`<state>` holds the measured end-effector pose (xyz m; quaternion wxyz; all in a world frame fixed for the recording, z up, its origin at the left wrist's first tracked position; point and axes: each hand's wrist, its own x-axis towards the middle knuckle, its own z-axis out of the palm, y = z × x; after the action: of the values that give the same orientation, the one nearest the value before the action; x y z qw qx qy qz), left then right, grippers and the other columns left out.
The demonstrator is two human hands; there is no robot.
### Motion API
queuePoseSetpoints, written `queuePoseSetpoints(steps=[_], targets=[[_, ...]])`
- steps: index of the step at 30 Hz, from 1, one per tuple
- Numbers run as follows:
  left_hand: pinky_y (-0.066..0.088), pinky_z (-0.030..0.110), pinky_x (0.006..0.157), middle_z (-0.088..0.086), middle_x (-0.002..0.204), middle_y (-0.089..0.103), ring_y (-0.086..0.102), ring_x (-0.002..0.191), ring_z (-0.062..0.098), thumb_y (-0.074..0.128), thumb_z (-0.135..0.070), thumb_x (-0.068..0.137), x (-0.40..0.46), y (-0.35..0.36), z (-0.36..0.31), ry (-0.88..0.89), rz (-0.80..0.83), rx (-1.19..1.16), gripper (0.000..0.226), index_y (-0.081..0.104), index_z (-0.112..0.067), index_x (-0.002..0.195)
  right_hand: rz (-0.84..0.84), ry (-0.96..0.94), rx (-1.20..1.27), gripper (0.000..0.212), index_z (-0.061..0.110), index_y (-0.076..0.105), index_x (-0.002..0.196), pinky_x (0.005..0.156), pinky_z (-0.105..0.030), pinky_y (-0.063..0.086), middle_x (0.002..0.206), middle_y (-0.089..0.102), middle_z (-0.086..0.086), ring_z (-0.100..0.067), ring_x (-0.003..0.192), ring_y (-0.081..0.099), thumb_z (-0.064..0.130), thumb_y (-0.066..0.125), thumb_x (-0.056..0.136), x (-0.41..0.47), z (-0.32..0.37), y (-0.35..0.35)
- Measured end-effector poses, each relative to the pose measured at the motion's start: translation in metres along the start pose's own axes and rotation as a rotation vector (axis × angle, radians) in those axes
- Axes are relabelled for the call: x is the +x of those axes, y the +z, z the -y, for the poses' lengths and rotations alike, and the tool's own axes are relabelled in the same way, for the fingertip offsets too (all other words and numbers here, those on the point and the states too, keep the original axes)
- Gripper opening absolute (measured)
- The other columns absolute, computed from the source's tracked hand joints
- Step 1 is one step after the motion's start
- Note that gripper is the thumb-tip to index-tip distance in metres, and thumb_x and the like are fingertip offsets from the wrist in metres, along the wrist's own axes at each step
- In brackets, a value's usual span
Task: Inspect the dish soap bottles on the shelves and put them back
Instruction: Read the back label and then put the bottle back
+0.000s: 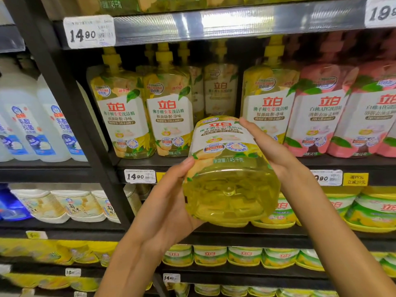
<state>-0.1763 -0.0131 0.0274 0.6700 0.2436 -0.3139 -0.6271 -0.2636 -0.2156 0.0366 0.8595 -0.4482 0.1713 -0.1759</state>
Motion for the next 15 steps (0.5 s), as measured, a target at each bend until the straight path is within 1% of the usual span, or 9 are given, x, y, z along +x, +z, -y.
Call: queuePoseSetpoints(steps=[1,3,5,6,8,10,12,14,15], targets=[[0.052,0.039,0.094,0.012,0.125,0.065,0.061,0.116,0.026,0.072,-0.031,0.079,0.002,0.000,0.000,-0.005,-0.017,-0.013,0.046,0.067,-0.010,0.120,0.011,0.008,-0.009,0.048,0.009,0.081,0.089,0.069,-0.044,0.061,0.106,0.074,-0.015,-0.029,0.092,0.073,0.043,0.048,0.098,0.000,0.001,0.000],[0.052,0.041,0.095,0.012,0.127,0.064,0.061,0.117,0.026,0.076,-0.033,0.075,0.008,0.002,0.001,-0.007,-0.020,-0.037,0.050,0.067,-0.012,0.120,0.031,0.005,-0.039,0.051,0.012,0.081,0.083,0.065,-0.040,0.061,0.104,0.075,-0.013,-0.026,0.091,0.074,0.045,0.046,0.099,0.000,0.004,0.000],[0.055,0.040,0.089,0.011,0.124,0.066,0.064,0.112,0.026,0.082,-0.033,0.066,0.012,-0.003,0.005,-0.003,-0.032,-0.058,0.055,0.070,-0.013,0.116,0.022,-0.016,-0.060,0.050,0.014,0.082,0.084,0.064,-0.038,0.061,0.103,0.075,-0.012,-0.025,0.091,0.074,0.044,0.046,0.099,0.001,0.006,0.001],[0.056,0.040,0.085,0.011,0.121,0.067,0.066,0.109,0.026,0.085,-0.034,0.062,0.014,-0.005,0.008,0.006,-0.048,-0.052,0.058,0.071,-0.014,0.114,0.018,-0.029,-0.064,0.046,0.014,0.081,0.088,0.065,-0.038,0.061,0.104,0.075,-0.012,-0.025,0.092,0.073,0.043,0.047,0.099,0.002,0.007,0.002],[0.057,0.038,0.084,0.009,0.119,0.068,0.067,0.106,0.024,0.086,-0.038,0.057,0.014,-0.009,0.013,0.025,-0.119,0.037,0.059,0.072,-0.018,0.112,0.018,-0.051,-0.070,0.038,0.014,0.073,0.106,0.069,-0.040,0.061,0.110,0.073,-0.013,-0.026,0.098,0.072,0.041,0.048,0.098,0.003,0.007,0.003],[0.057,0.037,0.086,0.009,0.120,0.068,0.067,0.108,0.023,0.082,-0.039,0.062,0.014,-0.013,0.018,0.043,-0.200,0.109,0.054,0.072,-0.021,0.112,0.043,-0.077,-0.065,0.038,0.013,0.064,0.120,0.074,-0.041,0.061,0.117,0.071,-0.013,-0.028,0.104,0.069,0.040,0.050,0.097,0.004,0.007,0.002],[0.057,0.036,0.086,0.010,0.121,0.068,0.066,0.109,0.025,0.073,-0.041,0.068,0.015,-0.016,0.023,0.079,-0.285,0.176,0.051,0.070,-0.019,0.115,0.073,-0.100,-0.057,0.041,0.013,0.060,0.126,0.080,-0.042,0.060,0.120,0.069,-0.014,-0.028,0.108,0.068,0.039,0.051,0.095,0.005,0.007,0.002],[0.056,0.037,0.088,0.010,0.120,0.068,0.065,0.110,0.026,0.070,-0.045,0.068,0.017,-0.020,0.027,0.124,-0.352,0.288,0.060,0.066,-0.017,0.121,0.089,-0.109,-0.063,0.047,0.013,0.059,0.127,0.082,-0.043,0.059,0.121,0.068,-0.014,-0.028,0.110,0.067,0.041,0.053,0.089,0.006,0.009,0.001],[0.055,0.038,0.089,0.010,0.119,0.068,0.066,0.110,0.026,0.070,-0.046,0.067,0.017,-0.022,0.028,0.146,-0.368,0.370,0.065,0.063,-0.016,0.124,0.089,-0.116,-0.086,0.049,0.015,0.062,0.124,0.081,-0.042,0.059,0.119,0.070,-0.014,-0.026,0.108,0.068,0.044,0.054,0.086,0.007,0.010,0.001]])
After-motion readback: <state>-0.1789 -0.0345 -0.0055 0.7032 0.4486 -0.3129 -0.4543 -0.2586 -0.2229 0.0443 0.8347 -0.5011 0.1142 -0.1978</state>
